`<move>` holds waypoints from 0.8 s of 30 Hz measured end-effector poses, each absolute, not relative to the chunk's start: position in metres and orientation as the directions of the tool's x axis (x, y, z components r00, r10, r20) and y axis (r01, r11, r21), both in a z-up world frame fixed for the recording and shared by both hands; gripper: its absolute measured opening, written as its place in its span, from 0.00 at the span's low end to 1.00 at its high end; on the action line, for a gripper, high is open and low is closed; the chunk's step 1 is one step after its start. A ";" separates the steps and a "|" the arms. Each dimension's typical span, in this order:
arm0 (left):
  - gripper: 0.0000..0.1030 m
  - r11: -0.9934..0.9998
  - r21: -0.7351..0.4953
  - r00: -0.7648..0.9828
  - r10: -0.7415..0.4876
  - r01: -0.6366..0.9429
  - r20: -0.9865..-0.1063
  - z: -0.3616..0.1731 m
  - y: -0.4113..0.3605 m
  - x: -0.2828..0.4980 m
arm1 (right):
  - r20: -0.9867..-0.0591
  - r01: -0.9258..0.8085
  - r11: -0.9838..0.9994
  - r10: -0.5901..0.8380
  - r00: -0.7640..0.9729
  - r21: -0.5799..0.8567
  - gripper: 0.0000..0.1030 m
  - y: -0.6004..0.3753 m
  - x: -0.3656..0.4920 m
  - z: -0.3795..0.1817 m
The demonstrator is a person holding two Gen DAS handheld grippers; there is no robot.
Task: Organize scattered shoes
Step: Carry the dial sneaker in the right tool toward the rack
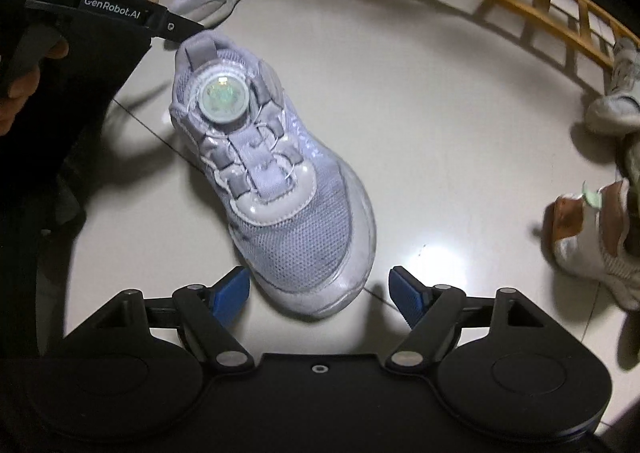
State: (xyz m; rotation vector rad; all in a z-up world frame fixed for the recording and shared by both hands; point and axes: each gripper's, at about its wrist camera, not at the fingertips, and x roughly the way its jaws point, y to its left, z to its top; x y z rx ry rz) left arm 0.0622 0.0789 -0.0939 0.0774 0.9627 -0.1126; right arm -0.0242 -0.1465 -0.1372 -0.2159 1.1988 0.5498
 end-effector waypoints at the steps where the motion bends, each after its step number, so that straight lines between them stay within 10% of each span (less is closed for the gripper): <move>1: 0.67 0.992 0.011 0.565 -0.064 0.128 -0.823 -0.094 0.080 0.062 | -0.924 -0.508 0.853 0.283 0.259 0.119 0.77 -0.146 -0.024 -0.138; 24: 0.24 0.985 -0.008 0.470 -0.089 0.172 -0.878 -0.118 0.075 0.063 | -0.917 -0.438 0.897 0.217 0.335 0.052 0.71 -0.169 -0.002 -0.139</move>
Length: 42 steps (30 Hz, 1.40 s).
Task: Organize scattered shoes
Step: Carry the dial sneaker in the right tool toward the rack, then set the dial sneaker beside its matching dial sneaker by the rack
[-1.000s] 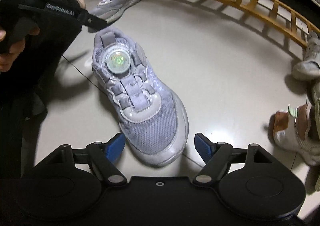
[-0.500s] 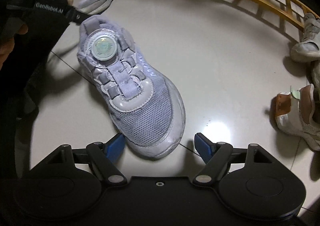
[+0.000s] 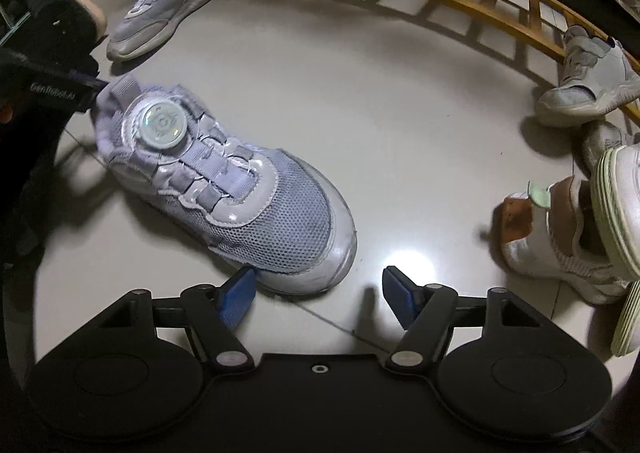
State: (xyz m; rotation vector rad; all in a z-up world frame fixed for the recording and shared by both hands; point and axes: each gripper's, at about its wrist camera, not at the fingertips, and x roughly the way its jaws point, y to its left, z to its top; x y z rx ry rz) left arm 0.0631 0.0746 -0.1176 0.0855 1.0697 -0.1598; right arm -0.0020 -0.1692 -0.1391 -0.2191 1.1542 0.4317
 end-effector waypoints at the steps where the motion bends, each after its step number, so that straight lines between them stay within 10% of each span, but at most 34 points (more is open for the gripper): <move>1: 0.19 0.985 -0.008 0.469 -0.090 0.174 -0.878 -0.118 0.074 0.064 | -0.918 -0.455 0.889 0.220 0.330 0.049 0.71 -0.167 -0.003 -0.139; 11: 0.15 0.980 0.042 0.493 -0.061 0.195 -0.868 -0.113 0.065 0.074 | -0.916 -0.652 0.754 0.206 0.346 -0.077 0.78 -0.141 -0.009 -0.128; 31: 0.35 0.996 -0.065 0.548 -0.084 0.055 -0.832 -0.098 0.087 0.066 | -0.929 -0.709 0.688 0.345 0.133 0.154 0.79 -0.126 -0.035 -0.119; 42: 0.43 0.996 -0.089 0.593 -0.083 0.018 -0.801 -0.082 0.101 0.060 | -0.908 -0.819 0.570 0.305 0.288 -0.068 0.79 -0.088 -0.020 -0.110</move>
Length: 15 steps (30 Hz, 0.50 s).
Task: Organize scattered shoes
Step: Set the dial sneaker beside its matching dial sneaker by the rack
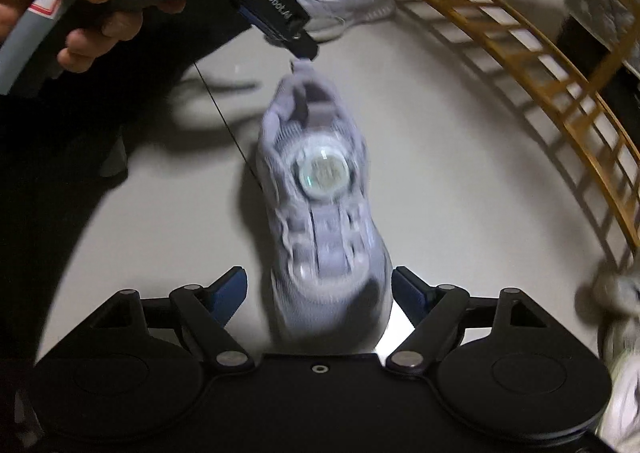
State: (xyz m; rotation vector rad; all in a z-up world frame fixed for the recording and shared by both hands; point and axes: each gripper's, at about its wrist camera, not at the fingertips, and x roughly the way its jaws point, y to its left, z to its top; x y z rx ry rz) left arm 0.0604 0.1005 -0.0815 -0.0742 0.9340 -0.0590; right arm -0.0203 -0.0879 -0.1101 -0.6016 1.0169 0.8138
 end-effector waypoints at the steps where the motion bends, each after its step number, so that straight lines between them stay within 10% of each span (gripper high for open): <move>1: 0.43 0.996 -0.090 0.600 -0.081 0.014 -0.796 -0.079 0.103 0.060 | -0.906 -0.823 0.562 0.306 0.292 -0.075 0.79 -0.083 -0.016 -0.112; 15: 0.53 0.986 -0.145 0.677 -0.053 -0.079 -0.734 -0.047 0.148 0.048 | -0.925 -0.735 0.677 0.269 0.270 -0.018 0.54 -0.044 0.032 -0.122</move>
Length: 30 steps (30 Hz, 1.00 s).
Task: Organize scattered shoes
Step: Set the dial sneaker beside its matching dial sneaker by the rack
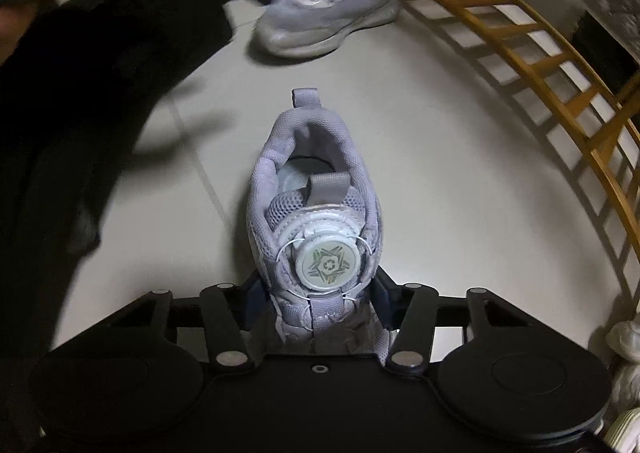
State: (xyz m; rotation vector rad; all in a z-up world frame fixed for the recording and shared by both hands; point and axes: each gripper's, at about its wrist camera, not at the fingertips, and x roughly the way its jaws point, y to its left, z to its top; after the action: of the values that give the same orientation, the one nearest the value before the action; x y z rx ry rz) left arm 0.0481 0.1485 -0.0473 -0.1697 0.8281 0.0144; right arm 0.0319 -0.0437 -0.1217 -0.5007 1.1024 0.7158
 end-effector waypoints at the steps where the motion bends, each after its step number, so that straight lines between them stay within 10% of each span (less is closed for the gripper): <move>1: 0.53 0.985 -0.147 0.679 -0.050 -0.086 -0.732 -0.046 0.152 0.048 | -0.923 -0.694 0.720 0.271 0.274 0.005 0.54 -0.041 0.042 -0.122; 15: 0.60 0.971 -0.182 0.718 -0.017 -0.154 -0.696 -0.027 0.189 0.043 | -0.875 -0.155 0.952 0.304 0.377 0.264 0.53 0.007 0.155 -0.127; 30: 0.60 0.961 -0.176 0.697 0.024 -0.214 -0.716 -0.031 0.208 0.048 | -0.836 -0.081 0.937 0.339 0.431 0.338 0.56 0.054 0.183 -0.132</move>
State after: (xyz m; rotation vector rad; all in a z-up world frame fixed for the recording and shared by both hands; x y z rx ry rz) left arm 0.0481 0.2080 -0.0308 -0.2555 0.7899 0.1347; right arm 0.1835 0.0542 -0.1322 0.2636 1.0972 0.2656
